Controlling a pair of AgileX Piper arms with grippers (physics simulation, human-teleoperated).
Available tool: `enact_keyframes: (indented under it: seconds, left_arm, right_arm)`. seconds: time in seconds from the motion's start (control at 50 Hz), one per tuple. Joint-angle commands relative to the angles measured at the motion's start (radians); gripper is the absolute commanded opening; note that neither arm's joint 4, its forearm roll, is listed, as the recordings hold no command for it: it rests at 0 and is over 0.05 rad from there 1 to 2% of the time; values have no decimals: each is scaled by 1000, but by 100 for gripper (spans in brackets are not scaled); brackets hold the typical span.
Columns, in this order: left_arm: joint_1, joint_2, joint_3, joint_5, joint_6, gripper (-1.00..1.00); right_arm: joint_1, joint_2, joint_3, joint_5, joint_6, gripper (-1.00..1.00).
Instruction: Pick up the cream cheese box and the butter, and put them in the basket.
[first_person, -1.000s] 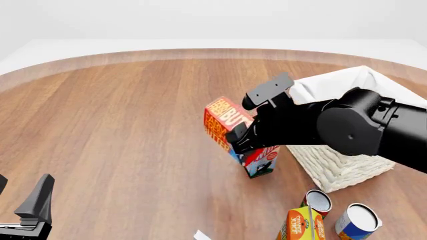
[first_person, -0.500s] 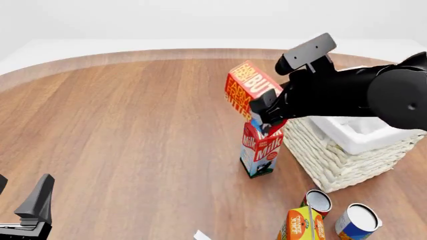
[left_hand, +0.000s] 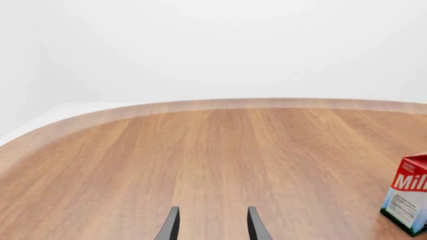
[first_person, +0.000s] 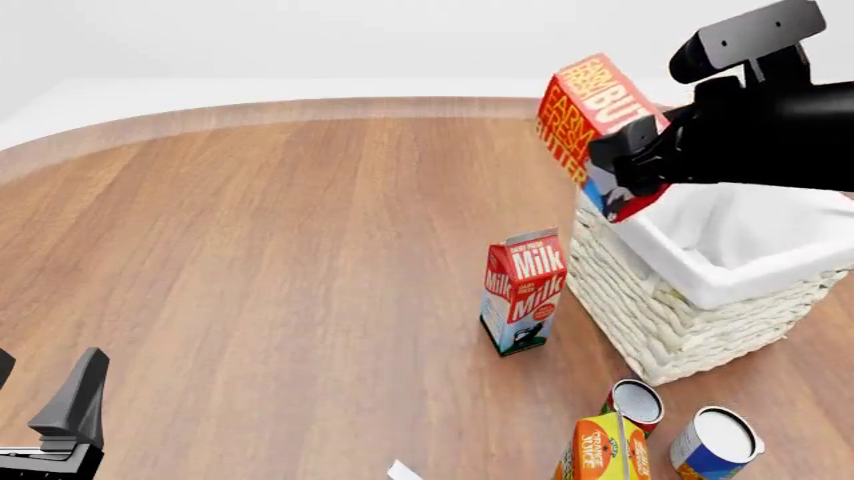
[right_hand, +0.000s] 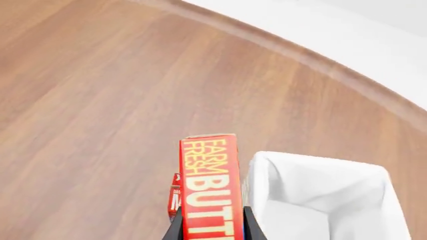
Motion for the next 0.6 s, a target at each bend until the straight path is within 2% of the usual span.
enact_keyframes:
  seconds: [0.02, 0.1, 0.24, 0.3, 0.34, 0.36, 0.4, 0.44, 0.46, 0.5, 0.54, 0.6]
  left_arm:
    - [0, 0, 0, 0, 0, 100]
    - [0, 0, 0, 0, 0, 100]
    - [0, 0, 0, 0, 0, 100]
    - [0, 0, 0, 0, 0, 100]
    - [0, 0, 0, 0, 0, 100]
    - [0, 0, 0, 0, 0, 100]
    - [0, 0, 0, 0, 0, 100]
    - [0, 0, 0, 0, 0, 100]
    - [0, 0, 0, 0, 0, 100]
    - [0, 0, 0, 0, 0, 100]
    - [0, 0, 0, 0, 0, 100]
    - [0, 0, 0, 0, 0, 100]
  right_arm:
    - [-97, -63, -3, 2, 11, -100]
    - [-143, -90, -5, 17, -2, -100]
    - [-195, -113, -22, 32, 18, -100]
    - [-224, -114, -64, 58, 27, -100]
    - [-241, -114, -73, 63, 46, -100]
    - [-252, -121, -46, 44, 74, -100]
    - [-266, -122, -39, 37, 79, -100]
    - [-274, -117, -38, 36, 117, -100]
    - [-280, -118, -37, 32, 111, -100]
    - [-288, -115, -43, 33, 142, -100]
    - [-299, -108, -71, 50, 145, -100]
    - [-305, -110, -49, 27, 171, -100]
